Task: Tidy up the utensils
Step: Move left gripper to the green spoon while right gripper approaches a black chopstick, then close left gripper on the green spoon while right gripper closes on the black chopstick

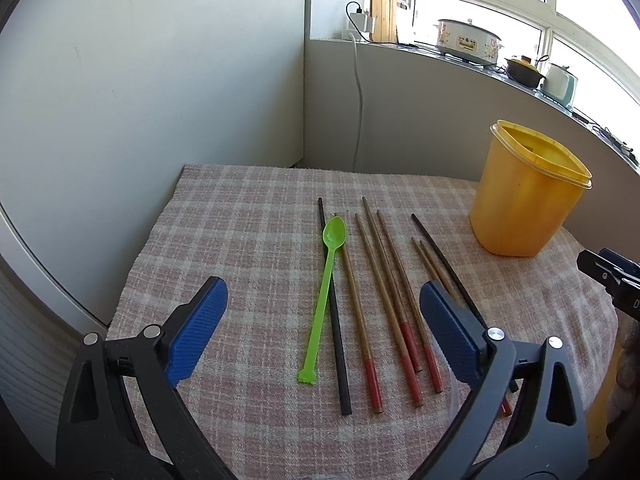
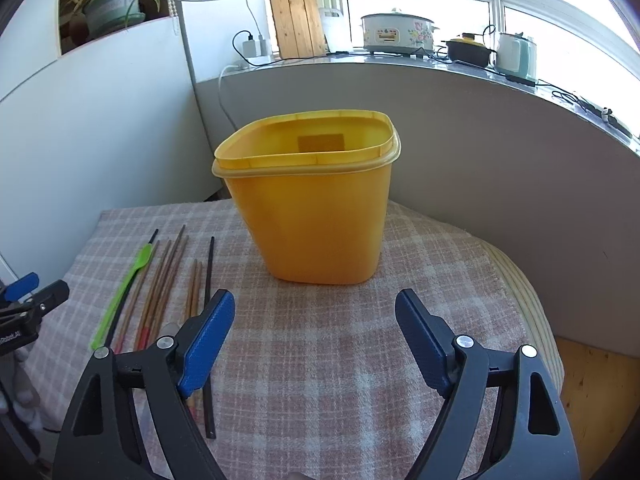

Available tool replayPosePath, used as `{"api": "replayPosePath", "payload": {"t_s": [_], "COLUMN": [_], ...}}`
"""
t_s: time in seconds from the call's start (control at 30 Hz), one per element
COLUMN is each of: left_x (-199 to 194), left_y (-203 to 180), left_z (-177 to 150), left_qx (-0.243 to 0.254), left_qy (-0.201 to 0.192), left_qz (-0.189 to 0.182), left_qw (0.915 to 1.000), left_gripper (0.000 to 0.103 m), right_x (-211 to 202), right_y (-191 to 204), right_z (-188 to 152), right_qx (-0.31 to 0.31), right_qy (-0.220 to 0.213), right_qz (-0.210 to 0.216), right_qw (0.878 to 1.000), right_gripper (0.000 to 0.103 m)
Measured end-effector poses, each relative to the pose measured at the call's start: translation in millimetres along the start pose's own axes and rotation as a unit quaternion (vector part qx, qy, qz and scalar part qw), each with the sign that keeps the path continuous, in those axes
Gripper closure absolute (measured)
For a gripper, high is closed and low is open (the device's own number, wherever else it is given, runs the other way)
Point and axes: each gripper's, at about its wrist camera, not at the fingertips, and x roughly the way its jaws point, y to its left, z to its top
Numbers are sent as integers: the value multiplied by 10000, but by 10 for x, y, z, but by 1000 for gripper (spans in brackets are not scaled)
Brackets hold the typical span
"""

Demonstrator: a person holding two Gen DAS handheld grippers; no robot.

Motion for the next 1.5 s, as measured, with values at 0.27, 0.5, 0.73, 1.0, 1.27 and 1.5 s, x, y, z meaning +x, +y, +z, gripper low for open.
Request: {"api": "replayPosePath", "payload": {"t_s": [0.27, 0.5, 0.73, 1.0, 1.27, 1.5], "left_x": [233, 526, 810, 1112, 1318, 1420], "left_y": [272, 399, 321, 279, 212, 168], "left_z": [3, -2, 53, 130, 260, 390], "left_qx": [-351, -399, -317, -184, -17, 6], "left_qy": [369, 838, 1344, 1666, 1771, 1871], "left_qz": [-272, -520, -1066, -1170, -1131, -1293], "left_qw": [9983, 9943, 9847, 9789, 9777, 9738], "left_gripper": [37, 57, 68, 76, 82, 88], "right_x": [152, 447, 644, 894, 1185, 1280], "right_y": [191, 326, 522, 699, 832, 862], "right_z": [14, -3, -13, 18, 25, 54], "right_qx": [-191, -118, -383, -711, -856, -904], "right_qy": [316, 961, 1262, 1606, 1884, 1970], "right_qz": [450, 910, 1047, 1077, 998, 957], "right_qw": [9983, 9911, 9857, 9786, 9733, 9715], "right_gripper": [30, 49, 55, 69, 77, 79]}}
